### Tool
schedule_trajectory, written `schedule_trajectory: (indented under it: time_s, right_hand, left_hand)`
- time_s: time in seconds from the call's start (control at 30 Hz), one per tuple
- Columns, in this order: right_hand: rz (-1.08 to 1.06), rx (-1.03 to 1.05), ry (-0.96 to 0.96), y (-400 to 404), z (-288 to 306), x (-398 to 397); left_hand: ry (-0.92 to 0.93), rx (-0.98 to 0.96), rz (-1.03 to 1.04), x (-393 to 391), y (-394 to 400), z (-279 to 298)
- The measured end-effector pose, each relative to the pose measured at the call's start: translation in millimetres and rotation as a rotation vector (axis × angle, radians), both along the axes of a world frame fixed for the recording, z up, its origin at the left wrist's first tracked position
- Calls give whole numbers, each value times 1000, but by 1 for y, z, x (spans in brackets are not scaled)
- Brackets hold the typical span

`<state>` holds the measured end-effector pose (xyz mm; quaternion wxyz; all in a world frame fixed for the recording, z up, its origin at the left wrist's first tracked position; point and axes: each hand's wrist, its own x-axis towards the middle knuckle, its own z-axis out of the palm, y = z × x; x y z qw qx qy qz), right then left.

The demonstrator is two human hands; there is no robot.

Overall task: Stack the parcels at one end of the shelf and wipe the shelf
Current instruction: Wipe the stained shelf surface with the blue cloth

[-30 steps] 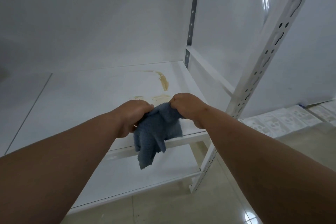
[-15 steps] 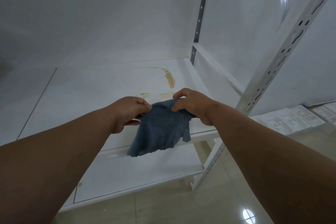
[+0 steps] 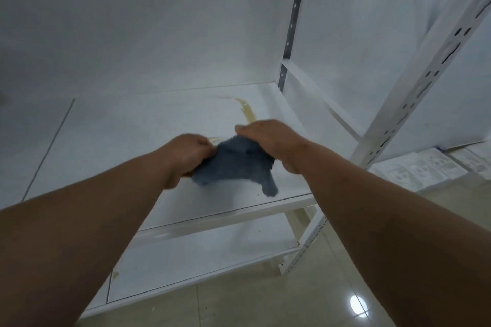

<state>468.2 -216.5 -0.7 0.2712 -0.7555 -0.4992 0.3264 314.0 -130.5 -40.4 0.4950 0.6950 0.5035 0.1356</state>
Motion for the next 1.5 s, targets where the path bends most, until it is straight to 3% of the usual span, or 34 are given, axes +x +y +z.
schedule_trajectory:
  time_s: [0.17,0.3,0.37,0.53,0.7,0.9,1.07,1.27,1.5]
  right_hand:
    - [167,-290,-84,9,-49,-10]
    - [-27,-111,-225,31,-78,-8]
    - [-23,-29,-354,35,-90,-16]
    - [442,-174,-546,34,-147,-50]
    - [505,-115,-642,45,-169,-31]
    - [411,-99,-678,41,-175,14]
    - [94,68,-768,12,-164,34]
    - [248,133,-629,2,-176,12]
    - [257,-42,-637,-16,-175,80]
  left_hand:
    - [211,-159,-11,-9,-7,-48]
    - [219,44,112,-12,20,-66]
    - [267,143,147,-16,32,-72]
    - [319,164,117,-21,44,-89]
    - [343,184,24,-13,51,-94]
    - [369,370,-221,30,46,-91]
    - [358,497,-457,54,35,-98]
    - [425,634,-461,47,30,-100]
    - [347,713,-608,101,2,-108]
